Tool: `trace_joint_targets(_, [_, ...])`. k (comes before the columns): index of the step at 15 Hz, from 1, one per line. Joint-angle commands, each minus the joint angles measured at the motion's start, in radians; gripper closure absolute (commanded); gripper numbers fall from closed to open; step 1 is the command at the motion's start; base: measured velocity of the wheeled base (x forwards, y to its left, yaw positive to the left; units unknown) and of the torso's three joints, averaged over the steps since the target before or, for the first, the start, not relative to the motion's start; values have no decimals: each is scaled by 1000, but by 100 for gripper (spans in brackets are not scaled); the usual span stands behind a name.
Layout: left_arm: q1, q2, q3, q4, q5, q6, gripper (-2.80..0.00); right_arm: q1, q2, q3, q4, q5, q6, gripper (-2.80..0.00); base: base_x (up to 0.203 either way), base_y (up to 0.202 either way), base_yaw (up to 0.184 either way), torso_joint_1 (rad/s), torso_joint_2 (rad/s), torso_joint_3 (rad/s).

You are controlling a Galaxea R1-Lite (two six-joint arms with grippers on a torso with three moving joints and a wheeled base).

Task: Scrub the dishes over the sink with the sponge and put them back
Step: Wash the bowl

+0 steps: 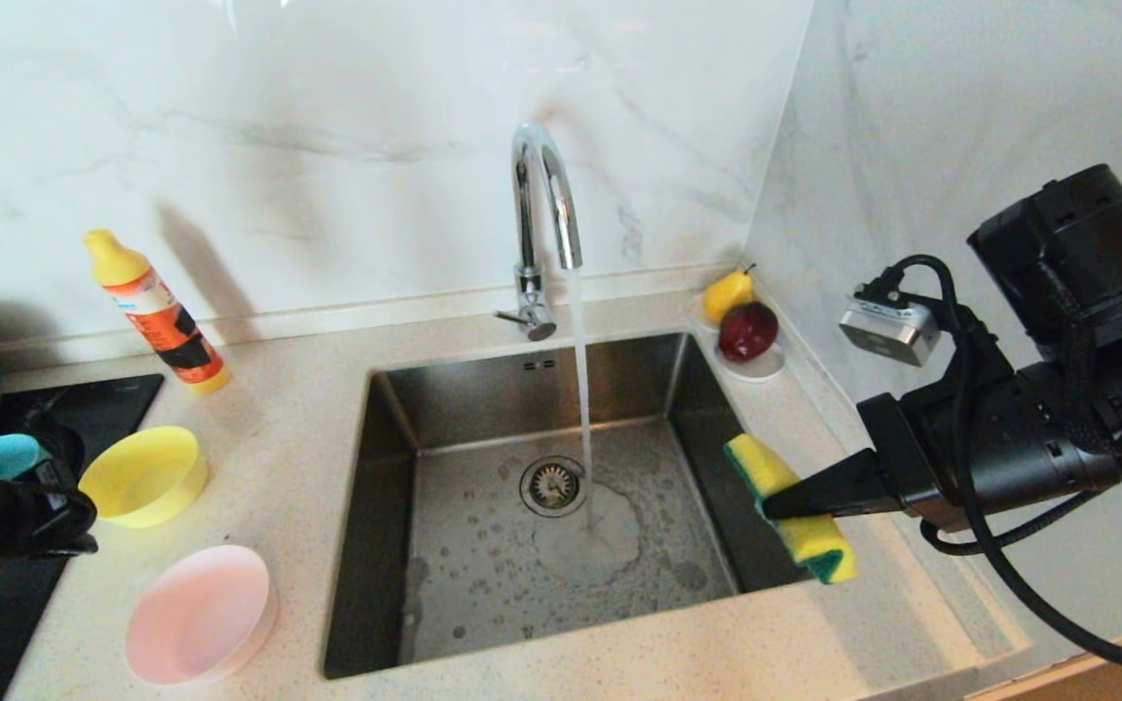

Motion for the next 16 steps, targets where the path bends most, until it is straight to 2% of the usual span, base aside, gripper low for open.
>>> trace_joint_targets(1, [-24,-52,99,-1,-4,67,0,1,7,0,3,4,3,0,0,0,0,0,0,0])
trace_joint_targets(3, [-38,-52,134,-5,-4,89,0,1,12,-1,3,2,3,0,0,0,0,0,0,0])
trace_joint_targets(4, [-43,-52,149,-9,-15,99,-280,1,12,-1,3,2,3,0,0,0,0,0,0,0])
trace_joint_targets(8, [-55,-44,184,-12,-69,109,-280,-1,13,13,3,4,3,0,0,0,0,0,0,0])
trace_joint_targets(13, [-58,31,194,-22,-69,103,-280,-7,16,16,3,4,3,0,0,0,0,0,0,0])
trace_joint_targets(16, [-58,84,252,-146,-65,99,-280,-7,18,16,1,5,3,0,0,0,0,0,0,0])
